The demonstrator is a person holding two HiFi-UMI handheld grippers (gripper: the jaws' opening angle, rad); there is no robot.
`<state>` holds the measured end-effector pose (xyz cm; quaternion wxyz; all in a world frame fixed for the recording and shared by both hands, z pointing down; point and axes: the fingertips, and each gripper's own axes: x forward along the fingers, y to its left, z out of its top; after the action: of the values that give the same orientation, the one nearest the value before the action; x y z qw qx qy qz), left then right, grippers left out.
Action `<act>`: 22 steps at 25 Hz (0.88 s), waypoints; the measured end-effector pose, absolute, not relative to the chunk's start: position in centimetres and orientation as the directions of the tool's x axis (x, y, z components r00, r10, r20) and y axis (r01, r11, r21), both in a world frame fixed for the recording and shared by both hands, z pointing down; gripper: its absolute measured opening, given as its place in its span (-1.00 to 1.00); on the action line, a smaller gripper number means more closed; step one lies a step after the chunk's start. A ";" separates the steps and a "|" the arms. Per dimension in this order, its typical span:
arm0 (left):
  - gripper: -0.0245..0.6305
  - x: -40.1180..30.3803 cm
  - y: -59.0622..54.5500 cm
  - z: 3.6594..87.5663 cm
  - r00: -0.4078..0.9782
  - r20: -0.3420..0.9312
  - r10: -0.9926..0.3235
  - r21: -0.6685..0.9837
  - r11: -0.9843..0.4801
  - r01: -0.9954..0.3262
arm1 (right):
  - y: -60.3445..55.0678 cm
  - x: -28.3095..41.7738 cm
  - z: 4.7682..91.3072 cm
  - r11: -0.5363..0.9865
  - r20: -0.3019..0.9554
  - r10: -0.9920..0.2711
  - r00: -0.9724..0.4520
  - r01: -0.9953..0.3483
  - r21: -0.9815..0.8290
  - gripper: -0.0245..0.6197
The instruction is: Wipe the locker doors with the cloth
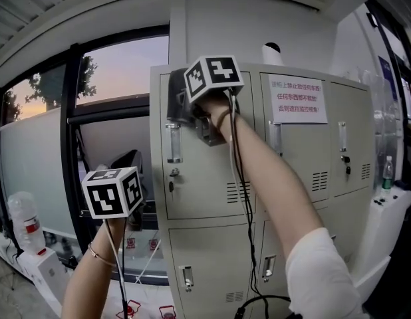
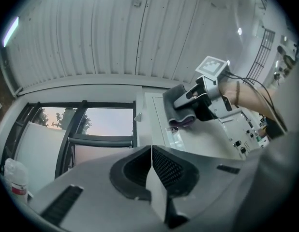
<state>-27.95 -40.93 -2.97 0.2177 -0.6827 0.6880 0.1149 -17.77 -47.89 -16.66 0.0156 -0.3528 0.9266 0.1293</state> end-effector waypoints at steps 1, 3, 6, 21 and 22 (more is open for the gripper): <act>-0.89 -27.5 -40.8 -3.1 0.031 -0.459 -0.888 -0.140 0.038 -0.989 | -48.0 -17.1 -16.7 0.713 -0.120 -0.656 -0.745 -0.664 0.226 -0.70; -0.89 -26.6 -40.7 -3.5 0.038 -0.463 -0.885 -0.143 0.032 -0.989 | -48.3 -15.7 -16.8 0.703 -0.121 -0.668 -0.734 -0.676 0.219 -0.70; -0.89 -25.1 -40.5 -4.0 0.055 -0.467 -0.882 -0.145 0.015 -0.989 | -48.6 -13.4 -16.9 0.687 -0.125 -0.686 -0.717 -0.695 0.213 -0.70; -0.89 -16.2 -43.1 -3.4 0.128 -0.437 -0.890 -0.161 -0.063 -0.985 | -51.4 -0.2 -16.3 0.605 -0.136 -0.768 -0.625 -0.779 0.164 -0.70; -0.89 -15.7 -43.4 -3.4 0.132 -0.435 -0.891 -0.162 -0.067 -0.985 | -51.6 0.7 -16.4 0.596 -0.140 -0.775 -0.616 -0.787 0.162 -0.70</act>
<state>-15.71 -43.40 -3.39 0.2116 -0.7220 0.6494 0.1106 0.72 -51.59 -16.43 0.0274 -0.4373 0.8929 0.1040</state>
